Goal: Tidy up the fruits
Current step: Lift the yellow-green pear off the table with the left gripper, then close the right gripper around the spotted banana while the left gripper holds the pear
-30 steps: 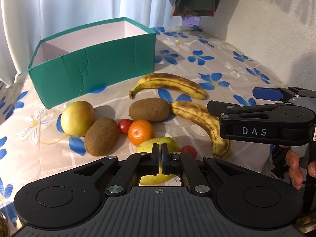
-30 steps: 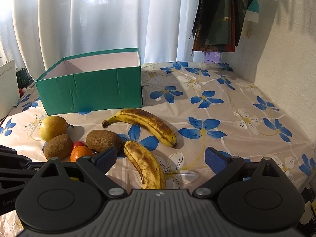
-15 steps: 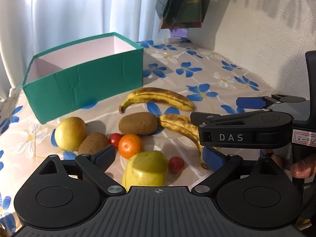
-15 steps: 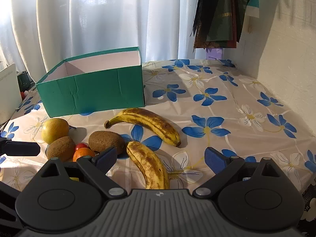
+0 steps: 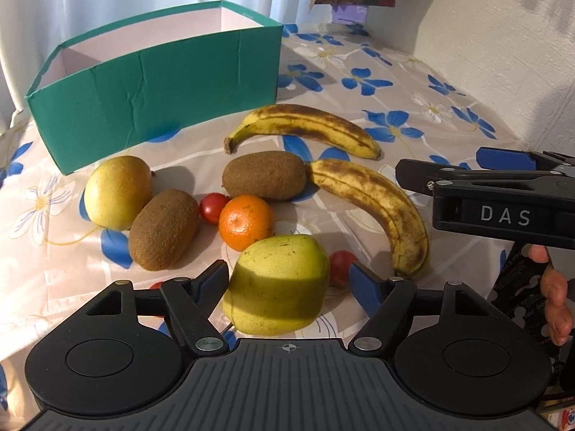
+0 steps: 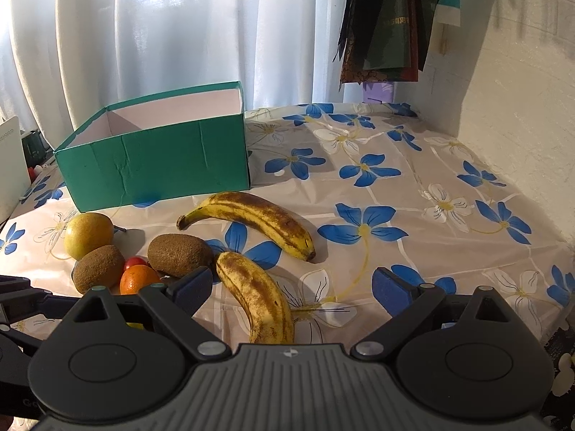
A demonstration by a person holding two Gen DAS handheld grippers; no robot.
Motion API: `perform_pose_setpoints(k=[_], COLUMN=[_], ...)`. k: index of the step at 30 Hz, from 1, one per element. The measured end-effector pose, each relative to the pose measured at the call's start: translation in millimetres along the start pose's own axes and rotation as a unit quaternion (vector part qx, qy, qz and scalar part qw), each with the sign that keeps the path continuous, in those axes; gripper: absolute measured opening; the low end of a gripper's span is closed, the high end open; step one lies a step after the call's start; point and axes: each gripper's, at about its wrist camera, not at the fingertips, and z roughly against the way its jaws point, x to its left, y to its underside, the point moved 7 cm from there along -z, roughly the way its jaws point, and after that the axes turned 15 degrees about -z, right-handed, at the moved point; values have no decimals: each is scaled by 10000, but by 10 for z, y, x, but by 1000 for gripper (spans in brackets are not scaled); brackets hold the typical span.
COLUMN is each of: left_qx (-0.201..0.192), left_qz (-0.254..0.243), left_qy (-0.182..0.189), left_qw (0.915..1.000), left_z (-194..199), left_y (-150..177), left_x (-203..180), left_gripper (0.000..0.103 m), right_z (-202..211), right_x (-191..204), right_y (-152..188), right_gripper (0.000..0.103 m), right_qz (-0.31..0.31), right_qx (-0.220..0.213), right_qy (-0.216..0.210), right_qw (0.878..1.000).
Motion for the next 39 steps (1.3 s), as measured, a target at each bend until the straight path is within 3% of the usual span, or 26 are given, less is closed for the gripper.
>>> perform_pose_setpoints(k=[9,17,28,39], left_qx=[239,196,-489,-593], left_qz=[-2,-131,179,491], left_qy=[37,69,-497,-670], left_qw=[9997,9997,9974,9948], left_z=[-158,-126,520,701], left_y=[84,112,-93,-37], left_x=[33,1,283,470], left_gripper=[71,69,69,69], right_z=[-41,-97,-263,-655], right_x=[-7,-17,144,353], right_y=[22,29,40,206], right_gripper=[96,96,96,78], right_qz=[10,50,336,521], right_qx=[56,109,307,1101], right_qy=[37,91,-62,-125], right_qw=[10000,9999,9989,9925])
